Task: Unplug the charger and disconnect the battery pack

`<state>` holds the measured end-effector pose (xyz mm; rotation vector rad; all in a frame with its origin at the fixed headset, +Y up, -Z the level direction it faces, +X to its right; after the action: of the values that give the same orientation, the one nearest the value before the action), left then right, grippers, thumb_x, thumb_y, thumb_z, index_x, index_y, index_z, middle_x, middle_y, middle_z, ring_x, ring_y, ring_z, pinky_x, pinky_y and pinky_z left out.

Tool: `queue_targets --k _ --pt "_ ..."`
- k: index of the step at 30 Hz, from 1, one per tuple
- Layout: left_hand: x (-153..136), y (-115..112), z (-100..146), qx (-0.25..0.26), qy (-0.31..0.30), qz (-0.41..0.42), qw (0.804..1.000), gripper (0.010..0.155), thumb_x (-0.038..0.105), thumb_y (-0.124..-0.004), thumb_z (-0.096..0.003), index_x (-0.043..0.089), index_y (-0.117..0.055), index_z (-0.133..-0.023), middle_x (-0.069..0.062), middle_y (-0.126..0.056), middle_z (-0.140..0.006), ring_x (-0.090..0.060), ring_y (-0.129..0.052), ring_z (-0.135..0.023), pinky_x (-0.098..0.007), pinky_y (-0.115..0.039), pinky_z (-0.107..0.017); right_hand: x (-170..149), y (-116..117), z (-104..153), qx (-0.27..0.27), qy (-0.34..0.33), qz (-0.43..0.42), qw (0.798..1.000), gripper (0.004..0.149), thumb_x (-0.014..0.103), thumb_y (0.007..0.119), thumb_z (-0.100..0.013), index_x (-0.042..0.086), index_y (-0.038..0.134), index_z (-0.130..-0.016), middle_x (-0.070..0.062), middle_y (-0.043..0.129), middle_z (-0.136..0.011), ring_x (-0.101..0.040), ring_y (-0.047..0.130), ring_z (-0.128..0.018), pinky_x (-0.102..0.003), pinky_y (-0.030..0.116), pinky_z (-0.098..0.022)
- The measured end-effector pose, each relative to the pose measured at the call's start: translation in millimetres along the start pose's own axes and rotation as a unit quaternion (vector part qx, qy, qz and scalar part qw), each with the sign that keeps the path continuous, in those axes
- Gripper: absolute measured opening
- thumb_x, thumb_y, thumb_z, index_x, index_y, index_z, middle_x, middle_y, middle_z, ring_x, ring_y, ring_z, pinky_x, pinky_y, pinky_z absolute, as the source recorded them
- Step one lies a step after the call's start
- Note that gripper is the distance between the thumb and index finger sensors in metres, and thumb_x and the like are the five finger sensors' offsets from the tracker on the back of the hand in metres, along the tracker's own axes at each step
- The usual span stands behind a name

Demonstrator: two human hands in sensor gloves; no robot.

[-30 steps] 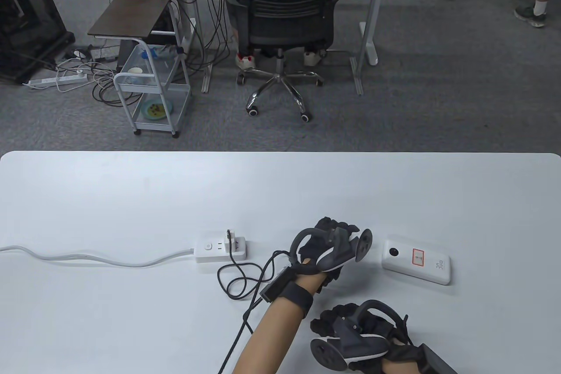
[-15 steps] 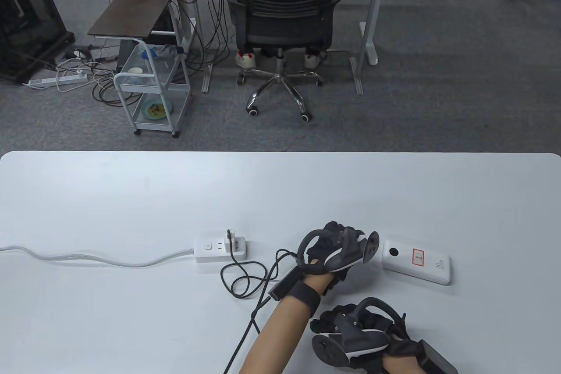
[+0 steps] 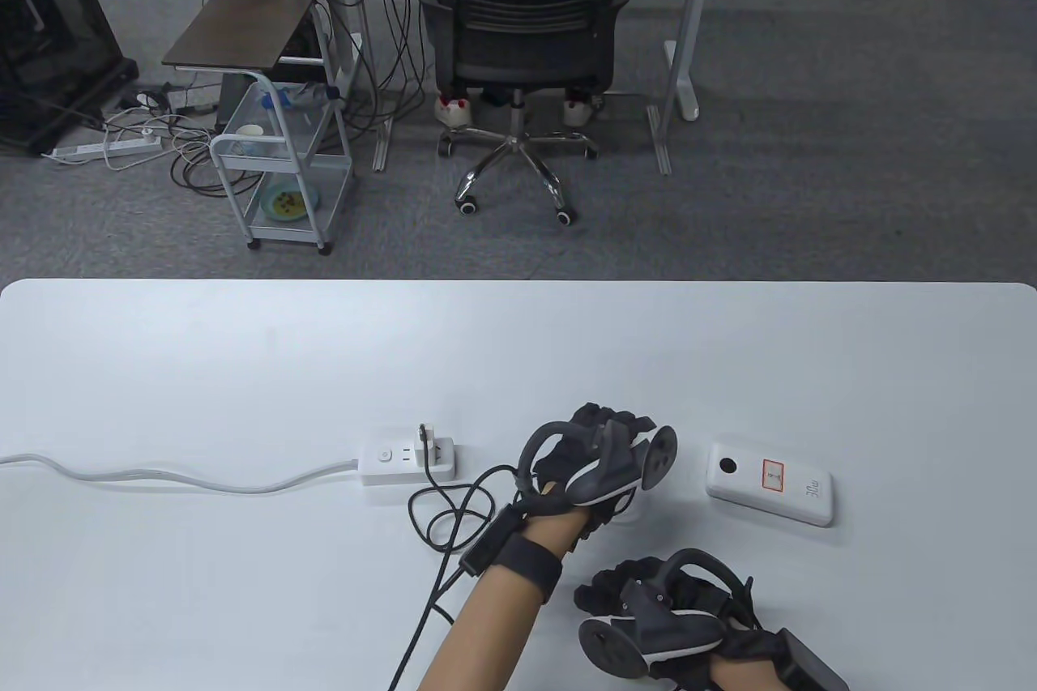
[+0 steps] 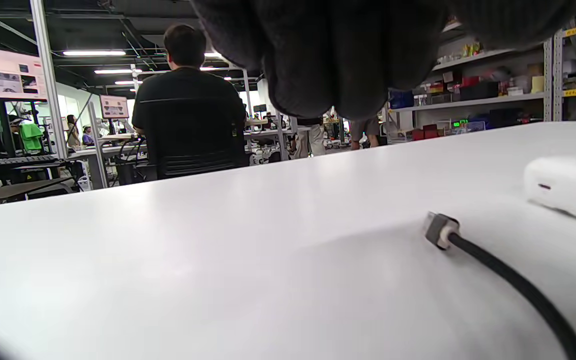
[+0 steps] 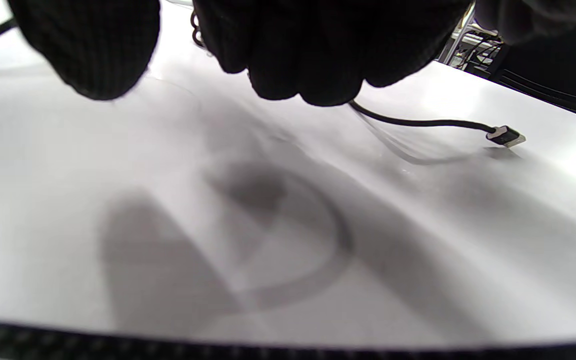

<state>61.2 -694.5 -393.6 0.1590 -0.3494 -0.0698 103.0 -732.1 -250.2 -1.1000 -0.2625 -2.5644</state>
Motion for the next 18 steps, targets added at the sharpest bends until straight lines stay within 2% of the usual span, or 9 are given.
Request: queue_targets --k 7,10,18 --pt "-34.5 28.4 43.9 0.032 0.018 -0.014 0.999 0.056 0.067 -0.073 -0.0415 0.046 -0.08 -0.093 0.022 -0.093 -0.097 -0.007 -0.099 -0.094 -0.029 -0.074 -0.081 -16.1 -0.8 3.0 -0.007 0.035 -0.047 0.998 0.073 0.055 0.071 -0.039 0.025 0.054 -0.104 -0.005 0.067 -0.108 -0.032 0.077 -0.092 -0.05 0.067 -0.067" --pt "-49.5 32.8 59.1 0.04 0.033 -0.044 0.998 0.056 0.067 -0.073 -0.0412 0.047 -0.079 -0.093 0.022 -0.093 -0.097 -0.006 -0.1 -0.094 -0.029 -0.075 -0.081 -17.2 -1.4 2.7 -0.011 0.048 -0.046 0.998 0.073 0.055 0.071 -0.039 0.025 0.054 -0.104 -0.005 0.067 -0.108 -0.032 0.076 -0.092 -0.05 0.067 -0.067" --pt "-97.8 38.5 96.9 0.046 0.088 -0.017 0.995 0.056 0.067 -0.073 -0.0416 0.046 -0.08 -0.093 0.021 -0.093 -0.097 -0.007 -0.099 -0.094 -0.03 -0.075 -0.081 -20.6 1.7 5.2 -0.009 0.07 -0.051 0.996 0.073 0.055 0.071 -0.039 0.025 0.054 -0.103 -0.005 0.067 -0.108 -0.032 0.076 -0.092 -0.05 0.067 -0.067"
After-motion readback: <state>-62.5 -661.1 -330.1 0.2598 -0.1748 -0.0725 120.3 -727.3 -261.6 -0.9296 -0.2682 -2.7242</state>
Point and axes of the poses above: the tracker on the back of each hand, its own x axis roughly to the thumb side, its own z axis roughly from the fingertips to the wrist, y = z × x, the point moved 1 cm from there along -z, roughly from the wrist to the fingertips
